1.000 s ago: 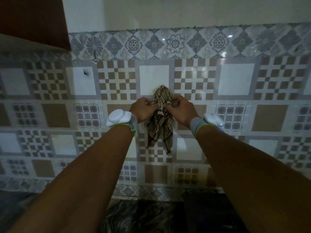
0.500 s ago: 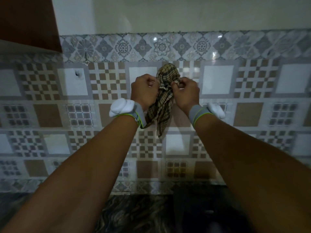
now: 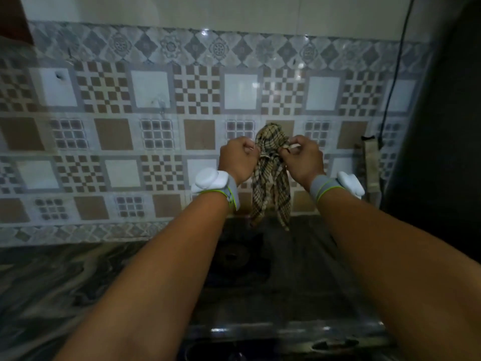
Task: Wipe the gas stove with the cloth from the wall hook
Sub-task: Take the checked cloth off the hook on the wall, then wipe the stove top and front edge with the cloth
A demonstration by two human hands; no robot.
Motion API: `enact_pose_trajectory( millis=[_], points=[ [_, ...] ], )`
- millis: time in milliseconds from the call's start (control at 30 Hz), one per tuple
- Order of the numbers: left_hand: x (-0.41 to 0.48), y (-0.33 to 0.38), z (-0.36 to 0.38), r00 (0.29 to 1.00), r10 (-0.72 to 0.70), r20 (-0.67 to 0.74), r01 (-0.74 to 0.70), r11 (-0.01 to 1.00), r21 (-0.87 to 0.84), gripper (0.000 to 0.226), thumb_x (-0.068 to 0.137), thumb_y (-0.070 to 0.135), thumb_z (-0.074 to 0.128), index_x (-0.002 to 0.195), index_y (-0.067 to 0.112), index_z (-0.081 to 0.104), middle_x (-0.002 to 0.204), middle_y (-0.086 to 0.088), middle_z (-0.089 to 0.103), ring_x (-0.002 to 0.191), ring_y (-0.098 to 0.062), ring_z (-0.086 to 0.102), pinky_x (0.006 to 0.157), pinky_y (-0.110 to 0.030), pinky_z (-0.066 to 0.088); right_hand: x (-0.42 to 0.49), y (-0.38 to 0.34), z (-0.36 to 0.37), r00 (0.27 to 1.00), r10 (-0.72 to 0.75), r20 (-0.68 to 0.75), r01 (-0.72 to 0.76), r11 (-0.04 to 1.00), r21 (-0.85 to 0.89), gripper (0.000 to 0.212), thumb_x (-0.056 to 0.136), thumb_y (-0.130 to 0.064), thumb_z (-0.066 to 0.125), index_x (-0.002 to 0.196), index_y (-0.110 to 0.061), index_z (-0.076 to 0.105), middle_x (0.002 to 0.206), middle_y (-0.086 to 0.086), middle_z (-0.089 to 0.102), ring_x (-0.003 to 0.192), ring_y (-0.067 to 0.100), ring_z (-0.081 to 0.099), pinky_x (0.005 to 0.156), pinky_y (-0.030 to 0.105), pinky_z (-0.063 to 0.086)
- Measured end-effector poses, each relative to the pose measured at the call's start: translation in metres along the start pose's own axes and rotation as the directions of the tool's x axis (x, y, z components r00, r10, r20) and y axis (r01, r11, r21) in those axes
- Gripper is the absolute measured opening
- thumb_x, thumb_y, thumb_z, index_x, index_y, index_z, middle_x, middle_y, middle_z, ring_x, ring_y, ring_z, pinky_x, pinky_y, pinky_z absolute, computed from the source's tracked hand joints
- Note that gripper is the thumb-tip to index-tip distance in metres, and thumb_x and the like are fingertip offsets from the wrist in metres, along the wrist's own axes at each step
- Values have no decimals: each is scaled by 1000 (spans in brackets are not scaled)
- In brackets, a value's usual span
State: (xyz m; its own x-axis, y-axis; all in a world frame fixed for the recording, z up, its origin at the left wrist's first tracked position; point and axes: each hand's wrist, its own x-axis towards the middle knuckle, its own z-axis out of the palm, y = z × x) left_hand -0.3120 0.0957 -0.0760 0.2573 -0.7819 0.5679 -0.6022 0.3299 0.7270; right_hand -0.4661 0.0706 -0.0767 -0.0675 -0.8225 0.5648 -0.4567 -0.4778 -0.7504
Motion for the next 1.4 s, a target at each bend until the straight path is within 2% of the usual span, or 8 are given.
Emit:
enact_pose_trajectory(
  millis=[133, 267, 467, 600, 667, 767, 1033, 1400],
  points=[
    [-80, 18, 40, 987, -91, 133, 90, 996, 12, 11, 87, 21, 62, 79, 15, 65, 72, -5, 63, 80, -28, 67, 77, -28, 55, -56, 42, -55, 987, 124, 104, -118, 991, -60, 13, 86, -14, 67, 98, -11, 63, 66, 0, 56, 81, 22, 57, 75, 23, 43],
    [-141, 5, 66, 955, -188, 228, 175, 982, 75, 20, 88, 19, 59, 68, 16, 60, 70, -6, 65, 78, -31, 68, 76, -35, 58, -107, 80, -73, 951, 239, 195, -211, 965, -155, 27, 84, -14, 68, 109, -5, 67, 104, 17, 70, 97, 23, 63, 91, 30, 48],
    [-195, -11, 75, 713, -447, 541, 140, 846, 515, 36, 87, 28, 61, 105, -2, 71, 109, -21, 70, 103, -40, 65, 84, -39, 52, -168, 109, -77, 828, 375, 418, -226, 904, -362, 44, 87, -27, 65, 124, -7, 52, 119, 15, 63, 113, 33, 60, 89, 31, 46],
    [-190, -21, 61, 751, -473, 460, 140, 795, 590, 37, 83, 30, 60, 106, 2, 71, 116, -20, 69, 105, -38, 65, 89, -38, 53, -191, 123, -48, 739, 393, 547, -104, 869, -483, 66, 80, -53, 49, 133, -12, 50, 140, 10, 53, 126, 30, 52, 104, 33, 41],
    [-181, -27, 54, 761, -479, 438, 145, 783, 605, 35, 82, 28, 58, 100, 2, 72, 110, -20, 71, 100, -38, 67, 84, -39, 53, -204, 137, -30, 648, 412, 641, 48, 817, -574, 67, 92, -46, 39, 150, -13, 29, 160, 8, 26, 146, 27, 28, 121, 38, 20],
    [-166, -50, 49, 769, -488, 412, 126, 748, 651, 32, 86, 27, 54, 98, 3, 73, 109, -19, 71, 101, -37, 66, 86, -39, 52, -223, 165, -12, 678, 391, 622, 142, 761, -633, 63, 100, -41, 24, 155, -20, 2, 165, 3, -1, 152, 25, 3, 124, 40, 2],
    [-105, -141, 45, 767, -609, 202, 309, 627, 715, 53, 94, 36, 46, 137, 7, 43, 146, -25, 37, 131, -45, 41, 108, -48, 37, -160, 203, 56, 677, 392, 623, 167, 743, -648, 67, 99, -40, 27, 155, -21, -5, 164, 1, -9, 152, 24, -6, 122, 42, -4],
    [-6, -246, 55, 728, -675, 120, 471, 619, 628, 42, 101, 17, 33, 125, -13, 51, 131, -33, 53, 123, -46, 49, 100, -43, 39, -15, 260, 135, 601, 387, 699, 254, 738, -626, 66, 102, -41, 29, 155, -18, 0, 165, 4, -4, 152, 26, 0, 124, 42, 3]
  ],
)
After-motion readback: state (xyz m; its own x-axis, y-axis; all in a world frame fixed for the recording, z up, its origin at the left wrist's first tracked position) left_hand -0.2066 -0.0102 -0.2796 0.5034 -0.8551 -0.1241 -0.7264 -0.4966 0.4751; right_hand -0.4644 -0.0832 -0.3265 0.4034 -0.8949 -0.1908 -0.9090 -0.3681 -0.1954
